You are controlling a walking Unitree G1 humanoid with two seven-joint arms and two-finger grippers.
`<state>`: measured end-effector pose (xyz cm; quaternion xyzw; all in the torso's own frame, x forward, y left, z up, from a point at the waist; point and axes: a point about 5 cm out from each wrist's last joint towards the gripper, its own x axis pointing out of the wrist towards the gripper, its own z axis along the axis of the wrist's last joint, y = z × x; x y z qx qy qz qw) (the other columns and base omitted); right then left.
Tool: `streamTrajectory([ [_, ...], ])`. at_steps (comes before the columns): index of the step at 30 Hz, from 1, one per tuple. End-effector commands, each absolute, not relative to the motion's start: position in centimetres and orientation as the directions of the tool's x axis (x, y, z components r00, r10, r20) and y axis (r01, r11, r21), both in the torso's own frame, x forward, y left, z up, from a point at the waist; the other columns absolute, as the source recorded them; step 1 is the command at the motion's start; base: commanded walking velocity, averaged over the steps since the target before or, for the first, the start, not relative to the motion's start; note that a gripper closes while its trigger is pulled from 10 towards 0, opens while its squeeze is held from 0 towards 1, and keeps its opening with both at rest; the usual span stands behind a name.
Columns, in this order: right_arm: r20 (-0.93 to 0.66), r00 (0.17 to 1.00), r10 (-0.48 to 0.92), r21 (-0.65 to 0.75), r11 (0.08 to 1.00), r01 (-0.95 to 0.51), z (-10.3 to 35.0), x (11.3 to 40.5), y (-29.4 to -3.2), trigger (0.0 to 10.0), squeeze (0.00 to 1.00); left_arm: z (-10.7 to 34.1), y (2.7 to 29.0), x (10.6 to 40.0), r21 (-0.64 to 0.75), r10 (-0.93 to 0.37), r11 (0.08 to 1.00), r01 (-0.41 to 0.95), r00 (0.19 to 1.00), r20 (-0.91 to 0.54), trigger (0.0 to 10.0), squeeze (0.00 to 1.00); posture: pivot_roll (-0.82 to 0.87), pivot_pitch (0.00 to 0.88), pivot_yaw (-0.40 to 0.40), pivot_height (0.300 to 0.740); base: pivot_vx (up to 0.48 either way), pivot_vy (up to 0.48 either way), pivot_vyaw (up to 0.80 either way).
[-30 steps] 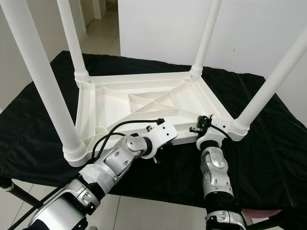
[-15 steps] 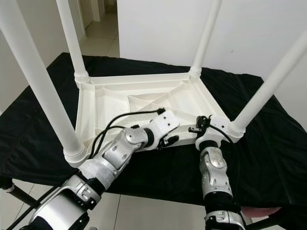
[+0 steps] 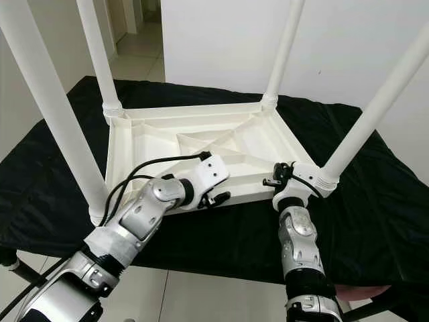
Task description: Building children table
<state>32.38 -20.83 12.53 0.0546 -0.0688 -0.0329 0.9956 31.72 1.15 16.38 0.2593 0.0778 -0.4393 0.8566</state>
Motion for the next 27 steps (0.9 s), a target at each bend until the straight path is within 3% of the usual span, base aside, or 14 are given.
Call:
streamTrajectory([
  [1,0.121,0.99,-0.069,0.107,0.993,0.056,12.1,32.2,-20.9,10.0,0.0,16.0,2.5,31.3,0.321,-0.71,0.493,0.808,0.588,-0.389,10.0,0.0,0.01,0.0,-0.04,0.74,0.0,0.0,0.0],
  [6,0.121,0.991,-0.064,0.108,0.993,0.051,12.1,32.3,-20.8,10.0,0.0,14.9,4.0,30.9,0.311,-0.687,0.493,0.813,0.583,-0.434,10.0,0.0,0.02,0.0,-0.046,0.74,0.0,0.0,0.0],
  [17,0.121,0.991,-0.056,0.103,0.994,0.044,12.3,32.4,-20.9,10.0,0.0,13.8,4.6,29.9,0.295,-0.672,0.479,0.827,0.561,-0.483,10.0,0.0,0.02,0.0,-0.057,0.74,0.0,0.0,0.0],
  [18,0.121,0.991,-0.056,0.103,0.994,0.044,12.3,32.4,-20.9,10.0,0.0,13.8,4.5,29.9,0.296,-0.672,0.478,0.827,0.561,-0.483,4.0,0.0,0.02,0.0,-0.057,0.74,0.0,0.0,0.0],
  [19,0.121,0.991,-0.056,0.102,0.994,0.044,12.3,32.4,-21.0,10.0,0.0,13.7,4.5,29.9,0.296,-0.669,0.482,0.825,0.565,-0.484,4.0,0.0,0.01,0.0,-0.06,0.74,0.0,0.0,0.0],
  [20,0.12,0.991,-0.056,0.101,0.994,0.044,12.3,32.4,-21.0,10.0,0.0,13.6,4.5,29.9,0.301,-0.665,0.485,0.821,0.569,-0.483,0.0,0.0,0.01,0.0,-0.06,0.74,0.0,0.0,0.0],
  [27,0.12,0.991,-0.052,0.099,0.994,0.04,12.4,32.5,-21.0,10.0,0.0,13.9,3.8,30.5,0.322,-0.66,0.501,0.803,0.595,-0.459,0.0,0.0,0.01,0.0,-0.062,0.74,0.0,0.0,0.0],
])
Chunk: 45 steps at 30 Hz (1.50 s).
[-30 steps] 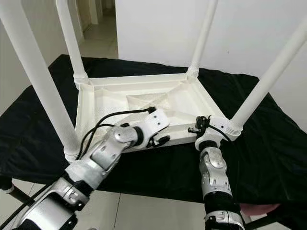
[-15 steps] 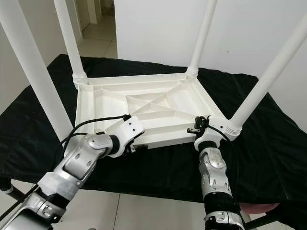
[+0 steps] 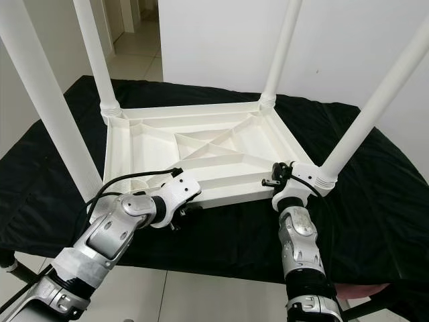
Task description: Building children table
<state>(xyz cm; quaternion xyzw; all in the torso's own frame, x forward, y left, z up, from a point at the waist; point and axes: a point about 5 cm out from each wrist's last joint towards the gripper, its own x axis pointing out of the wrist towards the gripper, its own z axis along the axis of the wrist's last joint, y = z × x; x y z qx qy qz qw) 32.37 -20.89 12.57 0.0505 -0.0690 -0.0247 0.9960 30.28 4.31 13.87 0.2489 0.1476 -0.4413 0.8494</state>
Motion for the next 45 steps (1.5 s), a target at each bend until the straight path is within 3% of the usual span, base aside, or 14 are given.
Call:
streamTrajectory([
  [1,0.12,0.991,-0.052,0.099,0.994,0.04,12.4,32.5,-21.0,10.0,0.0,14.1,3.4,30.6,0.334,-0.665,0.492,0.804,0.595,-0.452,0.0,0.0,0.01,0.0,-0.062,0.74,0.0,0.0,0.0],
  [11,0.121,0.991,-0.051,0.1,0.994,0.038,12.4,32.5,-20.9,10.0,0.0,15.0,0.6,31.3,0.395,-0.69,0.463,0.794,0.602,-0.402,0.0,0.0,0.01,0.0,-0.06,0.74,0.0,0.0,0.0],
  [13,0.121,0.991,-0.051,0.101,0.994,0.039,12.4,32.5,-20.9,10.0,0.0,15.3,0.2,31.6,0.423,-0.692,0.453,0.785,0.609,-0.389,2.2,0.0,0.0,0.0,-0.058,0.74,0.0,0.0,0.0],
  [16,0.121,0.991,-0.051,0.101,0.994,0.039,12.4,32.5,-20.9,10.0,0.0,15.3,0.1,31.6,0.429,-0.692,0.45,0.783,0.61,-0.386,2.2,0.0,0.0,0.0,-0.057,0.74,0.0,0.0,0.0],
  [17,0.121,0.991,-0.053,0.102,0.994,0.041,12.4,32.5,-20.9,10.0,0.0,15.4,0.2,31.8,0.446,-0.69,0.447,0.775,0.616,-0.381,7.6,0.0,0.0,0.0,-0.054,0.74,0.0,0.0,0.0],
  [20,0.122,0.991,-0.054,0.102,0.994,0.042,12.4,32.4,-20.9,10.0,0.0,15.4,0.5,32.3,0.477,-0.68,0.442,0.76,0.631,-0.375,8.5,0.0,0.0,0.0,-0.053,0.74,0.0,0.0,0.0],
  [21,0.122,0.991,-0.056,0.103,0.994,0.043,12.4,32.4,-20.9,10.0,0.0,15.3,0.9,32.6,0.503,-0.667,0.44,0.744,0.646,-0.372,10.0,0.0,0.0,0.0,-0.053,0.74,0.0,0.0,0.0],
  [34,0.119,0.992,-0.046,0.104,0.994,0.034,12.4,32.4,-20.7,10.0,0.0,15.4,2.8,34.3,0.593,-0.62,0.449,0.669,0.711,-0.332,10.0,0.0,0.01,0.0,-0.064,0.74,0.0,0.0,0.0],
  [35,0.118,0.992,-0.045,0.102,0.994,0.033,12.4,32.4,-20.7,10.0,0.0,15.6,2.8,34.3,0.571,-0.628,0.465,0.676,0.707,-0.325,10.0,0.23,0.01,0.0,-0.064,0.74,0.0,0.0,0.0],
  [37,0.117,0.992,-0.044,0.101,0.994,0.032,12.4,32.5,-20.7,10.0,0.0,15.7,2.8,34.4,0.55,-0.639,0.478,0.685,0.701,-0.318,10.0,0.23,0.01,0.0,-0.064,0.74,0.0,0.0,0.0],
  [38,0.117,0.992,-0.043,0.1,0.994,0.032,12.4,32.5,-20.7,10.0,0.0,15.9,2.8,34.2,0.518,-0.654,0.488,0.702,0.688,-0.315,10.0,1.0,0.01,0.0,-0.064,0.74,0.0,0.0,0.0],
  [42,0.117,0.992,-0.042,0.098,0.995,0.031,12.4,32.5,-20.8,10.0,0.0,16.3,2.3,33.5,0.45,-0.712,0.479,0.753,0.634,-0.303,10.0,1.0,0.0,0.0,-0.066,0.74,0.0,0.0,0.0],
  [43,0.117,0.992,-0.042,0.097,0.995,0.031,12.4,32.4,-20.8,10.0,0.0,16.7,2.1,33.0,0.417,-0.746,0.47,0.778,0.603,-0.284,10.0,0.0,0.0,0.0,-0.065,0.74,0.0,0.0,0.0],
  [45,0.117,0.992,-0.043,0.096,0.995,0.032,12.4,32.4,-20.8,10.0,0.0,17.4,2.0,32.2,0.368,-0.787,0.467,0.804,0.567,-0.243,10.0,0.0,0.0,0.0,-0.064,0.74,0.0,0.0,0.0],
])
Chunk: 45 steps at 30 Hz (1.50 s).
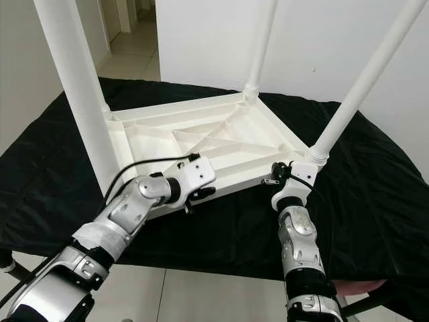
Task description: Building children table
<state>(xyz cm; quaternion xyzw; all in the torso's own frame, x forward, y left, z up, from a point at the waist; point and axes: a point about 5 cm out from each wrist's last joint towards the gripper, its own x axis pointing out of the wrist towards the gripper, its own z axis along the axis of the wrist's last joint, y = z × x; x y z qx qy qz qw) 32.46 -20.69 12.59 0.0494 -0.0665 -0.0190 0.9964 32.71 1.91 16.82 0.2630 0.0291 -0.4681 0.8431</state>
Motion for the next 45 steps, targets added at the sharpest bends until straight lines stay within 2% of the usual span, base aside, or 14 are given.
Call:
streamTrajectory([
  [1,0.117,0.992,-0.043,0.096,0.995,0.032,12.4,32.4,-20.8,10.0,0.0,17.4,2.0,32.2,0.368,-0.787,0.467,0.804,0.567,-0.243,10.0,0.0,0.0,0.0,-0.064,0.74,0.0,0.0,0.0],
  [9,0.114,0.993,-0.04,0.095,0.995,0.03,12.3,32.3,-20.8,10.0,0.0,18.4,3.1,29.2,0.333,-0.852,0.448,0.829,0.509,-0.121,10.0,0.0,0.01,0.0,-0.067,0.74,0.0,0.0,0.0],
  [14,0.113,0.993,-0.038,0.094,0.995,0.028,12.2,32.3,-20.7,10.0,0.0,18.9,4.5,27.8,0.291,-0.839,0.5,0.816,0.539,-0.07,10.0,0.0,0.02,0.0,-0.068,0.74,0.0,0.0,0.0],
  [17,0.11,0.993,-0.032,0.095,0.995,0.022,12.1,32.3,-20.5,10.0,0.0,19.5,5.9,26.6,0.216,-0.815,0.558,0.801,0.578,-0.04,10.0,0.0,0.02,0.0,-0.07,0.74,0.0,0.0,0.0],
  [18,0.11,0.993,-0.032,0.095,0.995,0.022,12.1,32.3,-20.5,10.0,0.0,19.5,5.9,26.6,0.216,-0.815,0.558,0.801,0.578,-0.04,10.0,0.0,0.02,0.0,-0.07,0.74,0.0,0.0,0.0],
  [19,0.109,0.994,-0.021,0.096,0.995,0.011,12.1,32.6,-20.2,10.0,0.0,20.0,7.3,25.0,0.18,-0.812,0.57,0.802,0.583,-0.024,10.0,0.0,0.04,0.0,-0.078,0.74,0.0,0.0,0.0],
  [23,0.108,0.994,-0.014,0.098,0.995,0.003,12.2,32.7,-20.0,10.0,0.0,20.1,8.3,23.8,0.155,-0.812,0.574,0.804,0.584,-0.023,10.0,0.0,0.05,0.0,-0.082,0.74,0.0,0.0,0.0],
  [30,0.107,0.994,0.003,0.102,0.995,-0.014,12.2,33.0,-19.6,10.0,0.0,19.9,9.9,21.6,0.119,-0.831,0.543,0.831,0.552,-0.068,10.0,0.0,0.07,0.0,-0.092,0.74,0.0,0.0,0.0],
  [33,0.11,0.994,0.02,0.102,0.994,-0.031,12.3,33.4,-19.1,10.0,0.0,19.5,11.7,19.5,0.033,-0.877,0.461,0.887,0.461,-0.135,10.0,0.0,0.09,0.0,-0.09,0.74,0.0,0.0,0.0],
  [36,0.112,0.993,0.023,0.103,0.994,-0.034,12.3,33.4,-19.0,10.0,0.0,19.5,12.2,18.9,0.017,-0.882,0.446,0.895,0.443,-0.16,10.0,0.0,0.09,0.0,-0.089,0.74,0.0,0.0,0.0],
  [38,0.111,0.994,0.023,0.103,0.994,-0.034,12.2,33.4,-19.0,10.0,0.0,18.4,13.9,17.9,-0.036,-0.877,0.427,0.904,0.404,-0.261,10.0,0.0,0.09,0.0,-0.087,0.74,0.0,0.0,0.0],
  [40,0.109,0.994,0.021,0.102,0.994,-0.032,12.1,33.4,-19.1,10.0,0.0,17.7,15.9,17.4,-0.065,-0.851,0.439,0.896,0.391,-0.351,10.0,0.0,0.09,0.0,-0.086,0.74,0.0,0.0,0.0],
  [44,0.107,0.994,0.02,0.103,0.994,-0.031,12.0,33.4,-19.2,10.0,0.0,17.6,17.0,17.4,-0.057,-0.828,0.458,0.887,0.402,-0.391,10.0,0.0,0.09,0.0,-0.084,0.74,0.0,0.0,0.0],
  [45,0.107,0.994,0.019,0.103,0.994,-0.03,12.0,33.4,-19.2,10.0,0.0,17.5,18.2,17.3,-0.051,-0.798,0.479,0.876,0.411,-0.44,10.0,0.0,0.09,0.0,-0.086,0.74,0.0,0.0,0.0],
])
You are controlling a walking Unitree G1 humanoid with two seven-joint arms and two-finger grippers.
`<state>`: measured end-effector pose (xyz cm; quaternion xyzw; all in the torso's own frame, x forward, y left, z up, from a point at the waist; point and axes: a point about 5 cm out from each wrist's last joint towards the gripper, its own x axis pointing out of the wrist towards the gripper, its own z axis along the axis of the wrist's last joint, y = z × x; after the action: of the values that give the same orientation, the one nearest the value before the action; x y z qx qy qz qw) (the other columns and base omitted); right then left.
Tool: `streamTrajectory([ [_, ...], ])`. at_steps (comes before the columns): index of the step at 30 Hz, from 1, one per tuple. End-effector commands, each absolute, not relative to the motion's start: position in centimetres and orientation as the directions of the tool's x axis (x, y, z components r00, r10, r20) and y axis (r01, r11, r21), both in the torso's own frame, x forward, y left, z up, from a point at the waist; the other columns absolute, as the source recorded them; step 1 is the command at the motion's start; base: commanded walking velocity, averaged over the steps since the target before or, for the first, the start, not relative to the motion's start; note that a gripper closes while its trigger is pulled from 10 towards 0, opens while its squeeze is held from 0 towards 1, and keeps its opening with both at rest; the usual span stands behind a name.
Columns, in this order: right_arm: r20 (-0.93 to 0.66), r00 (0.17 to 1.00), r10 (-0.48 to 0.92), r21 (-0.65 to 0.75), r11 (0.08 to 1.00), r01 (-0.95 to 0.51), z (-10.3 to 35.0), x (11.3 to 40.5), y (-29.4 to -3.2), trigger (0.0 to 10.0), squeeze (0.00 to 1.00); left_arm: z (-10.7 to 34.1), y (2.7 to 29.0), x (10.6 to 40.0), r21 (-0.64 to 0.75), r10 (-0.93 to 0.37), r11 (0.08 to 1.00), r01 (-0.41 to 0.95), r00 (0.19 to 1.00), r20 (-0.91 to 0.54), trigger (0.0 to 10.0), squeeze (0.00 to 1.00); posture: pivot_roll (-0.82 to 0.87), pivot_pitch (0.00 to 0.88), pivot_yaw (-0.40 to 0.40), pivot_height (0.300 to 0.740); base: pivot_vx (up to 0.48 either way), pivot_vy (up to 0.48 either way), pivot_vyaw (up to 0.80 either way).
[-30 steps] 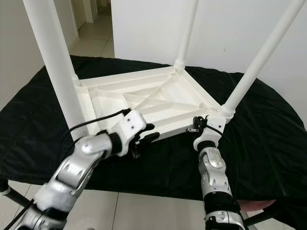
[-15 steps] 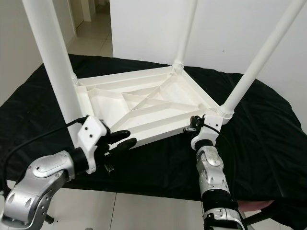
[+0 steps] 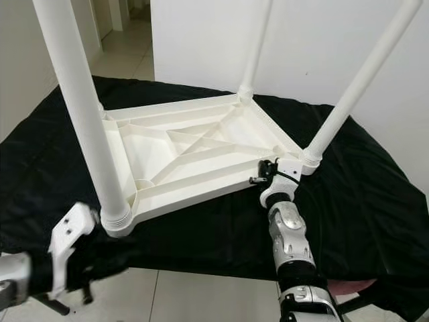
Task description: Building children table
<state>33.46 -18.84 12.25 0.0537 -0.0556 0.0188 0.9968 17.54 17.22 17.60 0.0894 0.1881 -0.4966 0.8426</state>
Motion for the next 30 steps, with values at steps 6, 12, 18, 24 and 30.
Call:
streamTrajectory([
  [6,0.107,0.994,0.021,0.103,0.994,-0.032,12.0,33.5,-19.1,10.0,0.0,17.4,21.1,17.3,-0.002,-0.694,0.542,0.84,0.446,-0.565,10.0,0.0,0.1,0.0,-0.087,0.74,0.0,0.0,0.0],
  [12,0.111,0.993,0.024,0.105,0.994,-0.035,12.0,33.6,-19.0,10.0,0.0,17.7,24.1,19.7,0.168,-0.519,0.663,0.729,0.61,-0.599,10.0,0.0,0.1,0.0,-0.089,0.74,0.0,0.0,0.0],
  [18,0.114,0.993,0.023,0.107,0.994,-0.036,12.1,33.6,-19.0,10.0,0.0,18.3,25.6,22.5,0.298,-0.369,0.762,0.575,0.764,-0.529,10.0,0.0,0.1,0.0,-0.09,0.74,0.0,0.0,0.0],
  [24,0.117,0.993,0.023,0.111,0.993,-0.036,12.0,33.5,-18.8,10.0,0.0,20.1,25.1,26.1,0.385,-0.242,0.847,0.366,0.911,-0.333,10.0,0.0,0.09,0.0,-0.087,0.74,0.0,0.0,0.0],
  [30,0.117,0.993,0.015,0.115,0.993,-0.029,11.8,33.3,-18.8,10.0,0.0,21.1,24.1,27.5,0.366,-0.206,0.893,0.262,0.961,-0.186,10.0,0.0,0.08,0.0,-0.081,0.74,0.0,0.0,0.0],
])
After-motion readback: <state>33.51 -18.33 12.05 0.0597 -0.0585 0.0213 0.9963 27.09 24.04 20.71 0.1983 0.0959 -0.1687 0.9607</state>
